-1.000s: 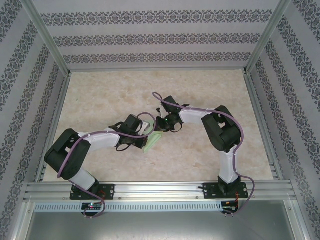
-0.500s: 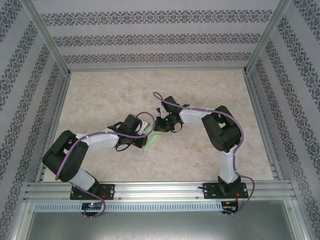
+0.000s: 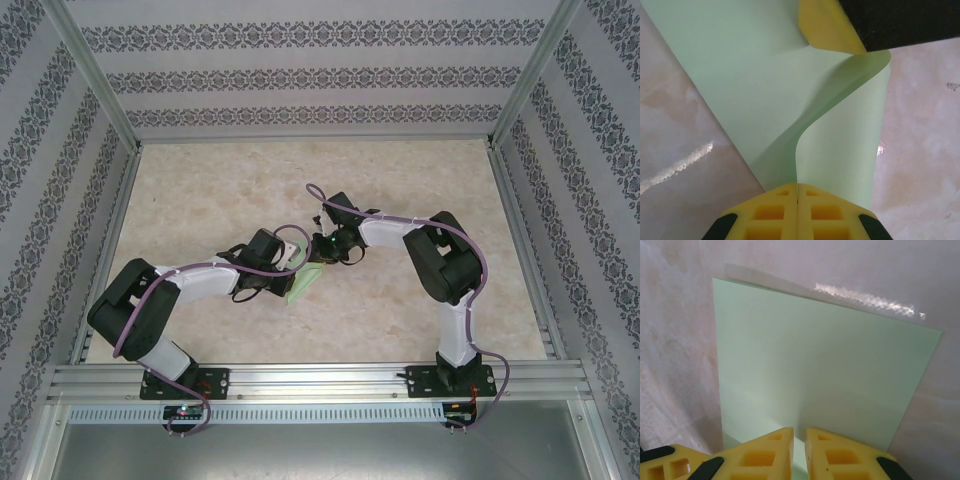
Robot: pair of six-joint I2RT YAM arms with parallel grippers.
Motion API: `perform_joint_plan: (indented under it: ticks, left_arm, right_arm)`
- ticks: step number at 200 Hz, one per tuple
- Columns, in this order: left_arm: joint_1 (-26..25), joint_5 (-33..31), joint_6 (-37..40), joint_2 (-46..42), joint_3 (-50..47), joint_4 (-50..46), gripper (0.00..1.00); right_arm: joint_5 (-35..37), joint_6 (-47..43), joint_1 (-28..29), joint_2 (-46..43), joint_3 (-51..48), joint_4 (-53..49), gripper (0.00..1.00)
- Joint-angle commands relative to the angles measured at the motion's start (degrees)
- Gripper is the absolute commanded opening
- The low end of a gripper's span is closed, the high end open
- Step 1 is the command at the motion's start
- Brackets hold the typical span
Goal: Fold a paper plane with a square sheet of paper (pick it up from the middle)
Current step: Third fold the triangle at the center of the table.
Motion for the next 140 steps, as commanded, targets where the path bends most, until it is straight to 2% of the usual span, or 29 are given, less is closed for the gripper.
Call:
perform_joint_plan:
  ticks: [1, 80, 140]
  left_arm:
    - [0.6, 1.0, 1.6, 1.1, 1.1, 1.6, 0.01]
    - [0.7, -1.3, 1.8, 2.0, 0.7, 0.9, 0.01]
    - [0.6, -0.3, 3.3, 1.8, 2.0, 1.2, 0.01]
  right_arm:
    - [1.4, 0.3, -0.1, 1.2, -1.7, -0.4, 0.16]
    - [1.6, 0.8, -0.1, 1.2, -2.2, 0.3, 0.16]
    - [1.6, 0.4, -0.2, 1.3, -2.2, 0.0, 0.15]
